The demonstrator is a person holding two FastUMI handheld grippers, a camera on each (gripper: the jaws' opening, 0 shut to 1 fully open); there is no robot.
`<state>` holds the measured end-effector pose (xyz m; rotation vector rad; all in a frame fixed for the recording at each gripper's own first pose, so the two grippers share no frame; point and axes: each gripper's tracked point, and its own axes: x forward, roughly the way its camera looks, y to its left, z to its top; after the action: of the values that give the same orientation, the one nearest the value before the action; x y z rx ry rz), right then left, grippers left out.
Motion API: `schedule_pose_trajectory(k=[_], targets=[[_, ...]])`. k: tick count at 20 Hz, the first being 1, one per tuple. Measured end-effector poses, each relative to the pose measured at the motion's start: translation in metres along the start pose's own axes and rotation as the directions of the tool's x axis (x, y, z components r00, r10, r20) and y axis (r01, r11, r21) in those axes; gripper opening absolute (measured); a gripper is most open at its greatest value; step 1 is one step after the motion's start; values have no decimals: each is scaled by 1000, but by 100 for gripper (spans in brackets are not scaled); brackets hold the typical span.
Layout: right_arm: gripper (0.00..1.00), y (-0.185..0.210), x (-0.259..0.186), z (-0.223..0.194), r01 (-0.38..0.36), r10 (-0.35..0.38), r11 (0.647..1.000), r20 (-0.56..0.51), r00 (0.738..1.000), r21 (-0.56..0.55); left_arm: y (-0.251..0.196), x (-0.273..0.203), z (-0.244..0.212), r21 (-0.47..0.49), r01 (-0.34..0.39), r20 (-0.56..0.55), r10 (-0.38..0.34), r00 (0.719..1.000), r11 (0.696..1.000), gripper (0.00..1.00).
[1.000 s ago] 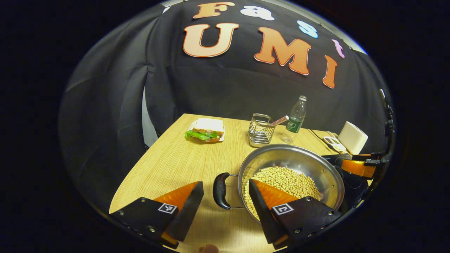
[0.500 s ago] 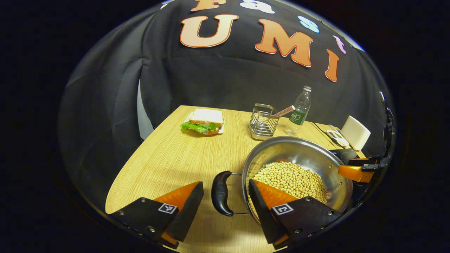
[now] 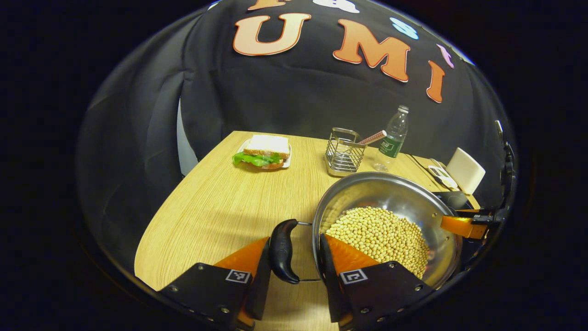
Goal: First push the handle of the pot to place it horizontally, then grasp the pot with both hands and set it on the induction cooktop.
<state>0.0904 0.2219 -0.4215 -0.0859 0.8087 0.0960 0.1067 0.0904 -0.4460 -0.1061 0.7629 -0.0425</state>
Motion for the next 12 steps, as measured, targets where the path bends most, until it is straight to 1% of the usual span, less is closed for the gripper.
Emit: schedule_pose_trajectory(k=[1, 2, 3, 4, 5, 8, 10, 11, 12], targets=[[65, 1, -1, 1, -4, 4, 1000, 5, 1000, 1, 0, -2, -2, -3, -10, -10, 10, 1000, 1000, 54], [63, 0, 0, 2, -11, 11, 1000, 16, 1000, 14, -1, -4, -3, -16, -21, -10, 21, 1000, 1000, 53], [57, 0, -1, 3, -19, 18, 998, 25, 1000, 63, -1, -4, -3, -19, -28, -16, 27, 1000, 999, 50], [54, 3, 2, 3, -29, 28, 997, 26, 999, 72, -3, -6, -5, -21, -33, -21, 33, 999, 999, 50], [48, 1, 0, 2, -32, 31, 998, 24, 999, 63, -4, -9, -7, -21, -37, -27, 37, 999, 999, 49], [48, -1, -12, 1, -38, 37, 997, 25, 999, 60, -7, -17, -5, -30, -47, -21, 47, 999, 998, 49], [48, -3, -23, 7, -44, 41, 997, 47, 998, 64, -10, -35, -2, -39, -48, -1, 48, 999, 998, 51], [48, -5, -28, 11, -47, 44, 997, 56, 997, 68, -11, -43, 2, -37, -53, 10, 53, 999, 998, 49], [47, -7, -33, 14, -51, 47, 996, 62, 997, 70, -14, -49, 7, -32, -56, 23, 57, 998, 998, 51]])
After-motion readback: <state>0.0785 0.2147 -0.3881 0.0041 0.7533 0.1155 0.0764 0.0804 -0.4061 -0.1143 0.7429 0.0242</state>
